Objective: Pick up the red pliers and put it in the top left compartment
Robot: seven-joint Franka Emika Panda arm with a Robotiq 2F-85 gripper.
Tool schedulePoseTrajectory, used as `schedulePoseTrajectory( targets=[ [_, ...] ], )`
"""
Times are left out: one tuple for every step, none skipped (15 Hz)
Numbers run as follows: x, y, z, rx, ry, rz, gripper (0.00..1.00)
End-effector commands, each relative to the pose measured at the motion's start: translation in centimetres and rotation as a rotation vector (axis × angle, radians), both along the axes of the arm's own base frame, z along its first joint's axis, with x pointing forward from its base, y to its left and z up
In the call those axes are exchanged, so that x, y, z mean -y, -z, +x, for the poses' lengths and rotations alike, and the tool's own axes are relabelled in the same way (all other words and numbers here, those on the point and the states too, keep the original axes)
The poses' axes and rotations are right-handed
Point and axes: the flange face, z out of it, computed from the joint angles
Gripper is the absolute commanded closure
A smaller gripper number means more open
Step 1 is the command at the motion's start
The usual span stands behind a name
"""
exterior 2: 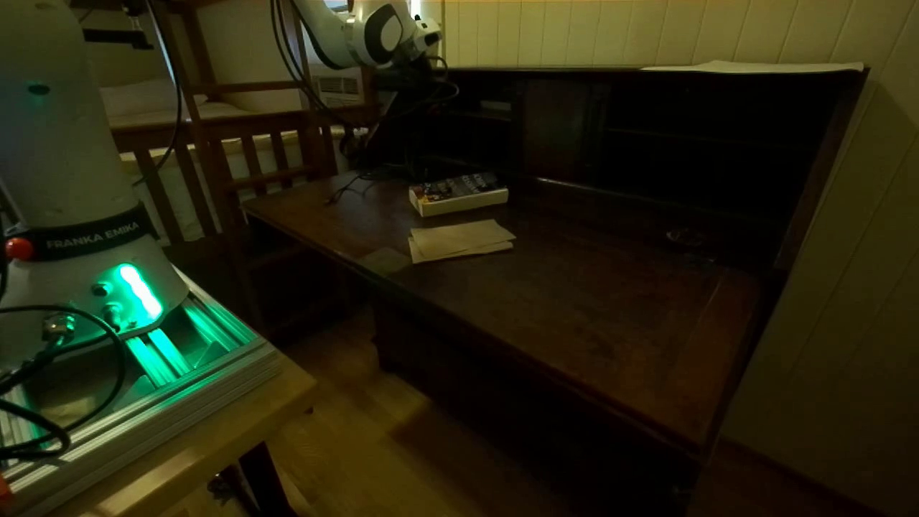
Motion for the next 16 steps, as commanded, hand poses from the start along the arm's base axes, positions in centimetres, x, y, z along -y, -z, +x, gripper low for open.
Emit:
schedulePoseTrajectory(
  targets=[
    [-0.4,0.3,0.7,0.028,-0.005,0.001,0.71],
    [-0.6,0.4,0.8,0.031,-0.008,0.001,0.71],
    [-0.6,0.3,1.0,0.041,-0.004,-0.008,0.71],
    [-0.4,0.2,1.2,0.053,-0.002,-0.017,0.71],
    [-0.3,-0.1,1.7,0.073,-0.003,-0.029,0.71],
    [-0.1,-0.5,2.2,0.099,0.001,-0.043,0.71],
    [0.0,-0.9,2.7,0.119,0.002,-0.054,0.71],
    [0.0,-1.2,3.5,0.135,0.004,-0.067,0.71],
    [-0.2,-1.4,4.1,0.145,0.002,-0.078,0.71],
    [-0.7,-1.4,4.8,0.147,-0.009,-0.089,0.71],
    [-1.3,-1.4,5.4,0.153,-0.018,-0.096,0.71],
    [-2.1,-1.1,6.0,0.155,-0.031,-0.097,0.71],
    [-2.9,-1.0,6.4,0.156,-0.042,-0.097,0.71],
    [-3.7,-0.7,6.8,0.155,-0.055,-0.094,0.71],
    [-4.4,-0.4,7.2,0.153,-0.066,-0.092,0.71],
    [-4.9,-0.1,7.5,0.153,-0.072,-0.093,0.71]
  ],
)
